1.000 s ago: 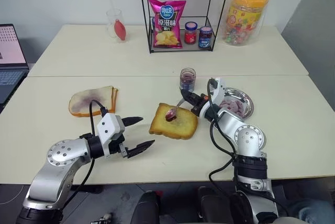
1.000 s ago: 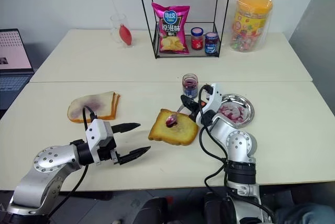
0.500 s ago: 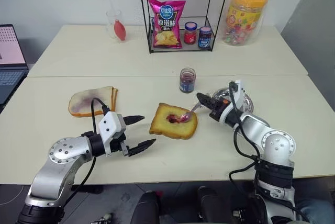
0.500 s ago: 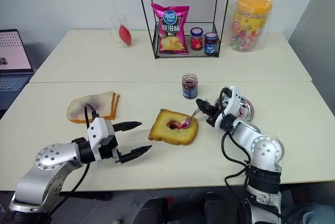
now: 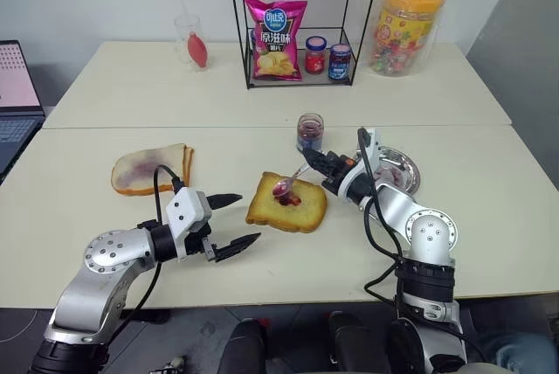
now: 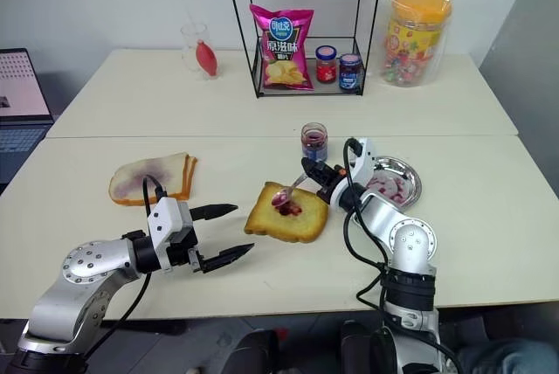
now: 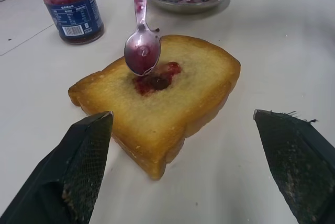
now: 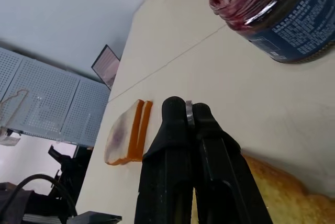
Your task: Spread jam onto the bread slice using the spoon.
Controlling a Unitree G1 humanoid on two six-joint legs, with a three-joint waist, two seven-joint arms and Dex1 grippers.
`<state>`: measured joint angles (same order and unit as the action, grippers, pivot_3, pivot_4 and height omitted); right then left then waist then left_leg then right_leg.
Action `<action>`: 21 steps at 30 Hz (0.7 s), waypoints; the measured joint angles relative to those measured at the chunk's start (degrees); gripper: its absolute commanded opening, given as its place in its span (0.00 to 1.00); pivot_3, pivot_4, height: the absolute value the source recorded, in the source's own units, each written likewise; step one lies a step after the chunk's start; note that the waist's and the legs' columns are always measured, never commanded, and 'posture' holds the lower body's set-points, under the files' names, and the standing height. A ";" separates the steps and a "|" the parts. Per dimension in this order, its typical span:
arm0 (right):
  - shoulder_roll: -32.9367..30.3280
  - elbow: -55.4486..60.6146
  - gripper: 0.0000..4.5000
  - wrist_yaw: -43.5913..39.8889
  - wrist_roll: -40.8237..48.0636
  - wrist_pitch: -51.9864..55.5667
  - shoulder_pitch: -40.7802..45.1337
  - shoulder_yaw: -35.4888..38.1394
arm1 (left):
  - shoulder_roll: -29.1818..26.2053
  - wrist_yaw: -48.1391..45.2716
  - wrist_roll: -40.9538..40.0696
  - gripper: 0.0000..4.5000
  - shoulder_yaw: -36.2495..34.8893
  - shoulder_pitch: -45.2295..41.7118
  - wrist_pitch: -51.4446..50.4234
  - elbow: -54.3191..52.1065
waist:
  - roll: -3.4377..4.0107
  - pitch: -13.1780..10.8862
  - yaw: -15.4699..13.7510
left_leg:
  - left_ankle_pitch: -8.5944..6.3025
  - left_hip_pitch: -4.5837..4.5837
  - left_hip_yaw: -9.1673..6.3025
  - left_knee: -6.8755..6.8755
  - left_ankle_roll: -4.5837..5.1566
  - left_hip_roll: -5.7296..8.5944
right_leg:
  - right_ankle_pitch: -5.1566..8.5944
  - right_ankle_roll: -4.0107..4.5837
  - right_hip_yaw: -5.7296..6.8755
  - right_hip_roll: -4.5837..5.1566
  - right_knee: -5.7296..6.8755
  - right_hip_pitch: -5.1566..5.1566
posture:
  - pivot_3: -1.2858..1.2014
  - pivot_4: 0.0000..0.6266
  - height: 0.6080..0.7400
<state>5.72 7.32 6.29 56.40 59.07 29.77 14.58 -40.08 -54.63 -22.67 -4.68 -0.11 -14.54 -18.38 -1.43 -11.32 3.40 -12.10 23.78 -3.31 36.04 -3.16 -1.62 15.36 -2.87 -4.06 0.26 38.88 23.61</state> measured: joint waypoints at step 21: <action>-12.81 5.44 0.02 -0.36 4.87 6.56 -4.33 2.76 | 0.05 0.01 0.08 1.00 1.37 -0.93 -0.03 -0.01 | 0.00 0.00 -0.07 | 0.00 -0.01 0.02 -0.02 0.00 -0.03 | 0.07 0.13 -0.03 -0.06 0.03 0.03 | 0.52 0.24 1.00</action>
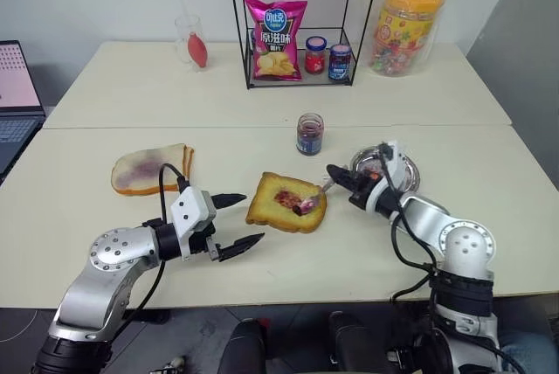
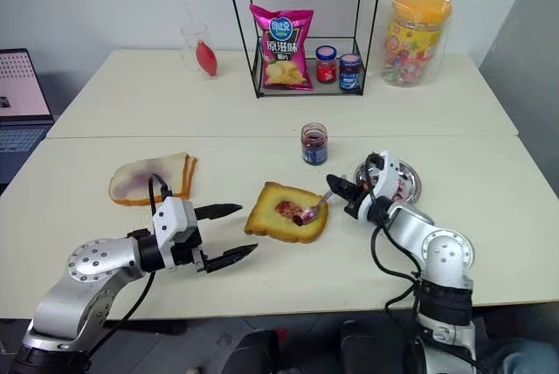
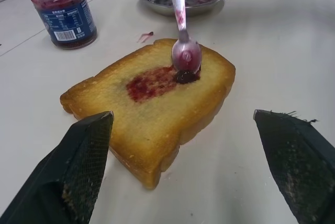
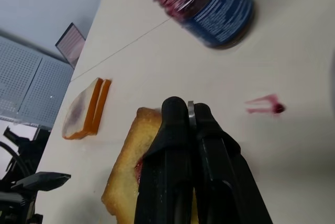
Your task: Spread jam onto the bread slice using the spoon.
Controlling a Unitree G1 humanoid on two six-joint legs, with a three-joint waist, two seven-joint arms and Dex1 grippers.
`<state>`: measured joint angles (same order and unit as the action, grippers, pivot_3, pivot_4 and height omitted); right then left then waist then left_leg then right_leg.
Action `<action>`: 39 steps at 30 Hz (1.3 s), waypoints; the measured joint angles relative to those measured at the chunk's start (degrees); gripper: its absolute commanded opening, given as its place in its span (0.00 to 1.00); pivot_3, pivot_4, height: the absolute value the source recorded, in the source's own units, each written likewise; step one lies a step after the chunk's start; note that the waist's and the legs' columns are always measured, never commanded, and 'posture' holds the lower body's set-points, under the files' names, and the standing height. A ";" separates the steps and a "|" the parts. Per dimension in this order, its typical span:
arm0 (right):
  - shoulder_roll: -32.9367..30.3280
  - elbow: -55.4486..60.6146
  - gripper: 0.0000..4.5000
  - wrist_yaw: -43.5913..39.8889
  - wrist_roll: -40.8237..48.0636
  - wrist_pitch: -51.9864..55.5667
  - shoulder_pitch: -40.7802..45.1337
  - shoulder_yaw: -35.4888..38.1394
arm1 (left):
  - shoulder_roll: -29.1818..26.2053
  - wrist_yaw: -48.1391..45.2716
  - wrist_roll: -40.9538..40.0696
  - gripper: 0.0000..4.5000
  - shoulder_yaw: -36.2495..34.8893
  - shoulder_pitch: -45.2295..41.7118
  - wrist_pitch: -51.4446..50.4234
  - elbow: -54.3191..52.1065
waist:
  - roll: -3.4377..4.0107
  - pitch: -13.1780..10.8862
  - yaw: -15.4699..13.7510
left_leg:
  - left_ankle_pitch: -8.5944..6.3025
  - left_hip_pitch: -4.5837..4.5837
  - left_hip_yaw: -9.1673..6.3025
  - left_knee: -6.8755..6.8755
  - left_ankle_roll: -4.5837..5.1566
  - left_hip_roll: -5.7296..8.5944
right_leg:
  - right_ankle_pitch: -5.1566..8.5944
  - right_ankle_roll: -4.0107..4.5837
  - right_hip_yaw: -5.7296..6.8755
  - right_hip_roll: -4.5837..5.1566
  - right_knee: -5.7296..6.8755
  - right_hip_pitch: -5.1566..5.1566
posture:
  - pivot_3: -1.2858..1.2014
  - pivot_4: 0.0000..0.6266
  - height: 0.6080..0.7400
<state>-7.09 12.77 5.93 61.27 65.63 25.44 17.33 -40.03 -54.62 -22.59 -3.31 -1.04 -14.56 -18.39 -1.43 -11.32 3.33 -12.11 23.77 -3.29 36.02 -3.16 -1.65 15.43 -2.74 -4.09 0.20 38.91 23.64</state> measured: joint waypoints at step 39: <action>3.29 -10.65 0.02 0.41 2.88 -6.36 0.18 0.50 | 0.03 -0.93 0.14 1.00 0.78 -0.43 0.16 -0.02 | -0.01 0.01 0.03 | 0.00 0.02 0.01 -0.02 0.01 -0.03 | 0.00 0.04 -0.01 -0.06 0.03 0.06 | 0.52 0.24 1.00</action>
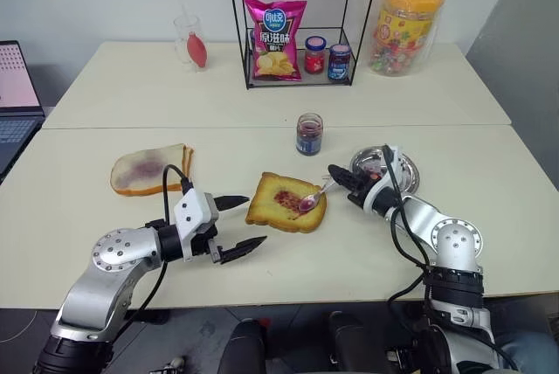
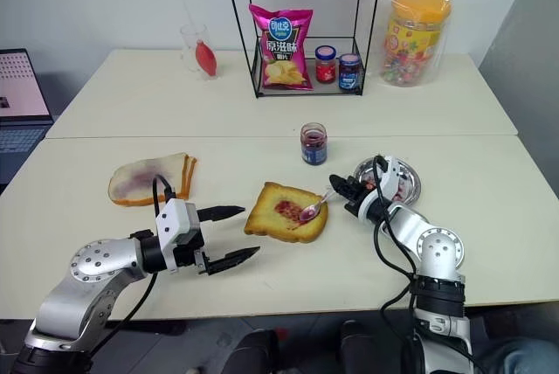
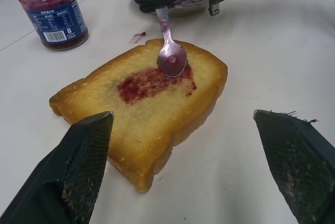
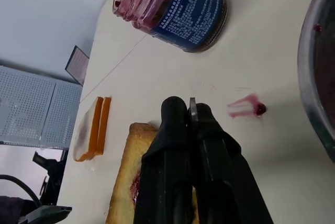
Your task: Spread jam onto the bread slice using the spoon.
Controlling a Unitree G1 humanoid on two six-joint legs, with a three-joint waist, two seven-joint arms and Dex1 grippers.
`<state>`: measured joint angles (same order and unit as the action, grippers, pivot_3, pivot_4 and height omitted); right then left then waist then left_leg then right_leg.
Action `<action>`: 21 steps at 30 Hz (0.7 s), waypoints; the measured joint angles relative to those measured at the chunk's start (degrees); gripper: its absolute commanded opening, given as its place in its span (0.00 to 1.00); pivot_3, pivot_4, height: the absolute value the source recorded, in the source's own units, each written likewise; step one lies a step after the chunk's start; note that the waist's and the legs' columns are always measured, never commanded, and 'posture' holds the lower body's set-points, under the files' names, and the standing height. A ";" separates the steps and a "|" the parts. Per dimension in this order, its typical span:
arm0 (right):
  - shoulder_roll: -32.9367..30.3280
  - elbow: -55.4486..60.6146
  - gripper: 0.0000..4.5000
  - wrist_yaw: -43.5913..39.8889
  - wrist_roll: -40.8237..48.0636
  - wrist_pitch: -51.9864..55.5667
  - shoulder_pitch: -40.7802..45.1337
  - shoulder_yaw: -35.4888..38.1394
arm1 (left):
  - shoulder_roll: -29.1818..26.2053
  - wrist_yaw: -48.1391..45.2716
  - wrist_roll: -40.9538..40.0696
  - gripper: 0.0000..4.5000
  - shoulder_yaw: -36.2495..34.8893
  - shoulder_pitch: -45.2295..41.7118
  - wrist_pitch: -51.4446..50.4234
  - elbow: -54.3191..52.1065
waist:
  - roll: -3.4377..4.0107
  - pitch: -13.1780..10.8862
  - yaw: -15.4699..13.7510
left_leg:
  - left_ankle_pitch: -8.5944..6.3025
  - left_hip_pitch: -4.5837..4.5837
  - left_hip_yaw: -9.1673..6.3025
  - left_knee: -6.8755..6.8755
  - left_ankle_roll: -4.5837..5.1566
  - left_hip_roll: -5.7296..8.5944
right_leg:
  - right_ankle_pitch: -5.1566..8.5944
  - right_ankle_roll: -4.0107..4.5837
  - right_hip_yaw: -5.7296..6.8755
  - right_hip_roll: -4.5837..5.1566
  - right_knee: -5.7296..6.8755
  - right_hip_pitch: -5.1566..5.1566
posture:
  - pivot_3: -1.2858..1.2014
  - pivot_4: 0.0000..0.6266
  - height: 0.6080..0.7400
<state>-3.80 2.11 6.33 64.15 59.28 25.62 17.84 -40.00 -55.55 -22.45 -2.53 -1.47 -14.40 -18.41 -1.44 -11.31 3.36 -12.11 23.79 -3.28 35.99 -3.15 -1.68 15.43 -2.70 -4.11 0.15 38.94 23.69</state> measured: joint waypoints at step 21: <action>-2.87 5.19 0.02 11.25 23.93 -1.56 2.63 1.24 | 1.24 1.03 -1.95 1.00 0.00 -2.93 -2.48 0.00 | 0.01 -0.01 0.04 | 0.00 0.02 0.00 -0.03 0.00 -0.01 | 0.02 0.03 0.00 -0.01 -0.01 0.02 | 0.52 0.24 1.00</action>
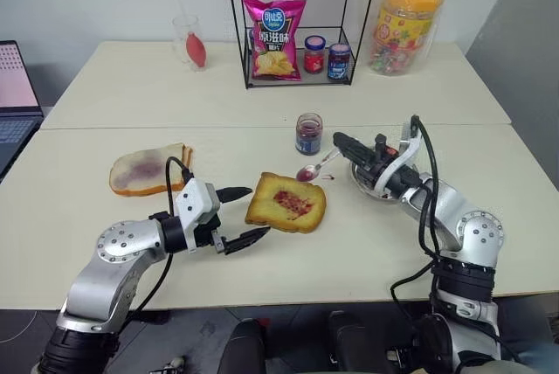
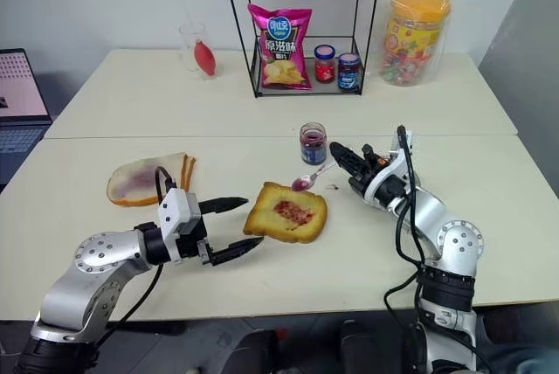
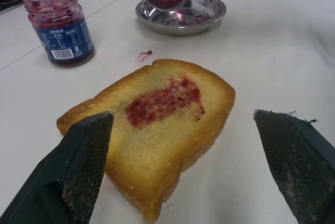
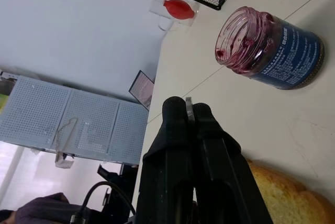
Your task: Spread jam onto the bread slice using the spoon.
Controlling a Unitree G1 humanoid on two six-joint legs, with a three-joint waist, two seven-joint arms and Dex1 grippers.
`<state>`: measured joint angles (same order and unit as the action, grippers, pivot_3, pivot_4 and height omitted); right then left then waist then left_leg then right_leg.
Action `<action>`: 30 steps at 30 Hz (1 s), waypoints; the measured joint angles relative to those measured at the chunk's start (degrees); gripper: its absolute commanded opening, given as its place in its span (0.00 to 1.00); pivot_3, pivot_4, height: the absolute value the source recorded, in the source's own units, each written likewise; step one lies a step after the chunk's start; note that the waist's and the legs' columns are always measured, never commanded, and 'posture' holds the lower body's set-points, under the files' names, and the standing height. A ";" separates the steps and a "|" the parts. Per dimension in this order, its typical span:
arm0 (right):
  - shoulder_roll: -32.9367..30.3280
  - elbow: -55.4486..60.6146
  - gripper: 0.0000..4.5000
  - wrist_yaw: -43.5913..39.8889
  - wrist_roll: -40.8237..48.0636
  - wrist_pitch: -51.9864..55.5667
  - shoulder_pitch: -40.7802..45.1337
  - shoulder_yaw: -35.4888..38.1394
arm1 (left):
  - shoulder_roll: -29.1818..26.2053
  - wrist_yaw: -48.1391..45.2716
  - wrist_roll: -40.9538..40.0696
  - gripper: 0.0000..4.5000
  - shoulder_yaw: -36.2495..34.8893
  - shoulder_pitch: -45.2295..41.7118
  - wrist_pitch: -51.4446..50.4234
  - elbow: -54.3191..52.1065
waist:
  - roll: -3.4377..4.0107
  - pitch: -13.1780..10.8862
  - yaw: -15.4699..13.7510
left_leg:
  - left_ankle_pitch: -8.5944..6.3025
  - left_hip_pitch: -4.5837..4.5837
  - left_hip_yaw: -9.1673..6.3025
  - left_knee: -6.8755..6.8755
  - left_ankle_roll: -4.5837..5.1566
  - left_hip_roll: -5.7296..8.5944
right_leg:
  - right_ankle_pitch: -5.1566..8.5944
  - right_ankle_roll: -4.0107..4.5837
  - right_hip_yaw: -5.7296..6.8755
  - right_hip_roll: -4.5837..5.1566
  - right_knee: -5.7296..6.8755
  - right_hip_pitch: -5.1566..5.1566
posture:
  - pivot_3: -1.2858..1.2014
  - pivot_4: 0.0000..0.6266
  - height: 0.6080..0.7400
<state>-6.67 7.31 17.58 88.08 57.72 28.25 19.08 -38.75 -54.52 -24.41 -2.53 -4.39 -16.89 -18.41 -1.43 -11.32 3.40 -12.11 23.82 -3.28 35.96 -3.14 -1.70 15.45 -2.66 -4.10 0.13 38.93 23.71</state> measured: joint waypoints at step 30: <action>-22.76 -11.03 0.02 -19.33 -16.91 -12.89 -4.95 6.38 | 13.51 2.64 5.43 1.00 20.77 -31.30 -13.18 3.59 | 0.02 -0.02 -0.04 | 0.00 -0.05 0.02 0.08 0.01 0.04 | -0.02 -0.06 -0.03 -0.08 0.02 -0.11 | 0.52 0.24 1.00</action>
<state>-29.44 -3.72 -1.75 71.17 44.83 23.30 25.46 -25.24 -51.88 -18.98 18.23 -35.69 -30.06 -14.82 -1.41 -11.35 3.37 -12.11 23.77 -3.27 36.04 -3.14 -1.66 15.42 -2.72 -4.14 0.05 38.94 23.60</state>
